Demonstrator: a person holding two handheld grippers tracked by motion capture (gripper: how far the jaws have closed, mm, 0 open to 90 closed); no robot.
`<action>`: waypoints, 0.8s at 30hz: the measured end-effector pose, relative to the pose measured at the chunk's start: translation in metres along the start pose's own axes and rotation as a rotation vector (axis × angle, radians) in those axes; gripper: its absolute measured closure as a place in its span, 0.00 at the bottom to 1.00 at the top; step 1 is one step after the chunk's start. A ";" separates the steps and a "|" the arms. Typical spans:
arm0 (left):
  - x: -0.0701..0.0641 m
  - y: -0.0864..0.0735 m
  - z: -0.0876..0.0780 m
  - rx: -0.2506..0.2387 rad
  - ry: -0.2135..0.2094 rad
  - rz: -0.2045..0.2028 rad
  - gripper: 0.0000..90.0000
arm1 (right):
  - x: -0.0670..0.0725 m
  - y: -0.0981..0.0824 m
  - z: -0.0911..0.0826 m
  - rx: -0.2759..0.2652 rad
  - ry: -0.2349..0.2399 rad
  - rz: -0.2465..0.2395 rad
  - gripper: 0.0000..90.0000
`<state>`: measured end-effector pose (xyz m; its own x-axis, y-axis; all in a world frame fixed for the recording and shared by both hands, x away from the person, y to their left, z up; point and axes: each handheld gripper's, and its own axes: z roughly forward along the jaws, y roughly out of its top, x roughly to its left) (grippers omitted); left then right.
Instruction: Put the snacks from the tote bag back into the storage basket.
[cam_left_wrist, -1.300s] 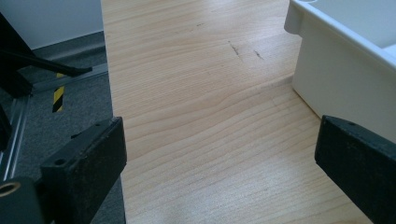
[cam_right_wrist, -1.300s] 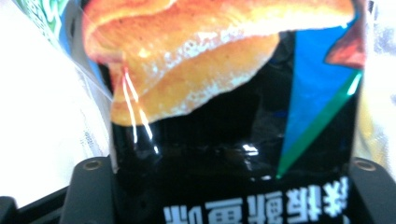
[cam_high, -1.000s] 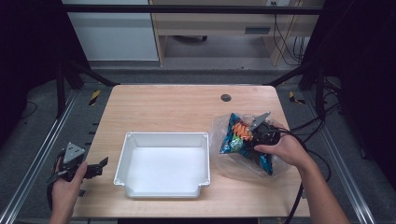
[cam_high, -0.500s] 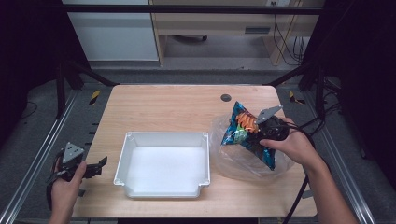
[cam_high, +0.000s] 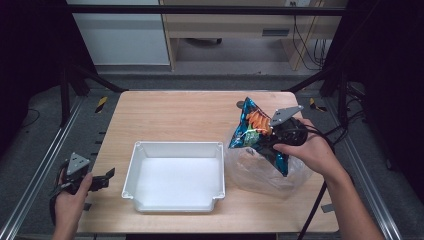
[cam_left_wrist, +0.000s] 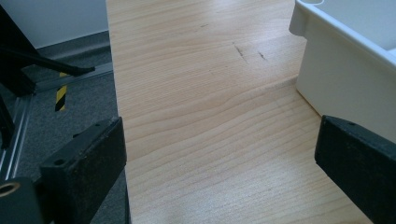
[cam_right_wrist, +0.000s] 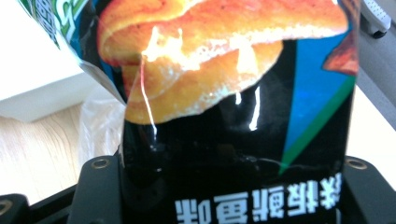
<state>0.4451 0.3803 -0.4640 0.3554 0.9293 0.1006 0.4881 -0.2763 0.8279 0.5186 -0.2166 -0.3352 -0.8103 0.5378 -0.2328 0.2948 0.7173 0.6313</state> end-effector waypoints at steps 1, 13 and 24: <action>0.000 0.000 0.000 -0.001 0.001 0.001 0.02 | 0.002 0.003 -0.001 -0.002 -0.003 0.000 0.43; 0.000 0.000 -0.001 -0.003 0.000 -0.003 0.02 | 0.025 0.037 -0.008 -0.019 0.016 -0.051 0.43; 0.000 0.000 0.000 -0.003 -0.002 -0.003 0.02 | 0.047 0.063 -0.001 -0.007 0.049 -0.108 0.43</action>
<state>0.4449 0.3807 -0.4637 0.3552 0.9297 0.0973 0.4865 -0.2727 0.8300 0.4982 -0.1467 -0.3060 -0.8607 0.4355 -0.2637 0.2009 0.7665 0.6100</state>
